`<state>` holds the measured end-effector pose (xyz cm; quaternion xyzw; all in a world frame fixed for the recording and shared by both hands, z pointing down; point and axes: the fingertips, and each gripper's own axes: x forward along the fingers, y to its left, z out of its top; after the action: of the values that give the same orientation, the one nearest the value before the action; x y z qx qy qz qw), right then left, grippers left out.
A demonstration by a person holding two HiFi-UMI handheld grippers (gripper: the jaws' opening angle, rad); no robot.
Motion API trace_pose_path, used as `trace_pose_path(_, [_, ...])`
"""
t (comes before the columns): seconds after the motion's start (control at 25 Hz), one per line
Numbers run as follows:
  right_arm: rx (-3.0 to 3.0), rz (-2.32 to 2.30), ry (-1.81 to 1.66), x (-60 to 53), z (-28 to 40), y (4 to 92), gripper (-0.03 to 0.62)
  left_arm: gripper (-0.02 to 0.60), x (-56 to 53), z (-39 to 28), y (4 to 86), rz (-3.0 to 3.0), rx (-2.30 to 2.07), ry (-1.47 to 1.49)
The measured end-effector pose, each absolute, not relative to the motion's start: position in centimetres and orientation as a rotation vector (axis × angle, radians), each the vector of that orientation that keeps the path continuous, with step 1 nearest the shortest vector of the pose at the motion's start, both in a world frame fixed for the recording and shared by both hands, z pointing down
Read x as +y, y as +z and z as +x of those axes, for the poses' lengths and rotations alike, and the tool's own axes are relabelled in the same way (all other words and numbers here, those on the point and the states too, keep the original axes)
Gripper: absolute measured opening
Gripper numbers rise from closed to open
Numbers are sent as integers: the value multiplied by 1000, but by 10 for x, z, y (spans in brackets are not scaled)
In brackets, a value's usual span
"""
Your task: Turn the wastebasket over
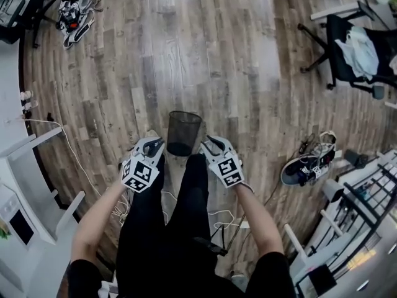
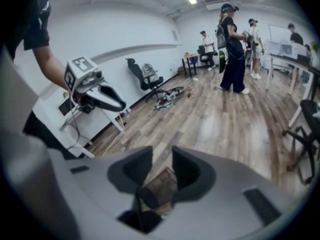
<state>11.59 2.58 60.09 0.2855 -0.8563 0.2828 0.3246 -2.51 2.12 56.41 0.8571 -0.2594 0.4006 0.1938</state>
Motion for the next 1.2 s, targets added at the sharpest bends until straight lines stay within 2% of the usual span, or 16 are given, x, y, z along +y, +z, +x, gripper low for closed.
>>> trace_pose_path(0.08, [-2229, 723, 763, 28, 113, 621, 155, 75, 25, -23, 585, 2382, -655, 1142])
trace_pose_path(0.28, [-2205, 651, 779, 35, 105, 667, 169, 158, 37, -20, 639, 2309, -513, 1169])
trace_pose_path(0.52, [-2125, 453, 623, 39, 106, 727, 184, 163, 39, -10, 688, 2314, -444, 1229])
trace_pose_path(1.2, [-2001, 249, 618, 73, 97, 863, 190, 172, 43, -14, 828, 2290, -272, 1435])
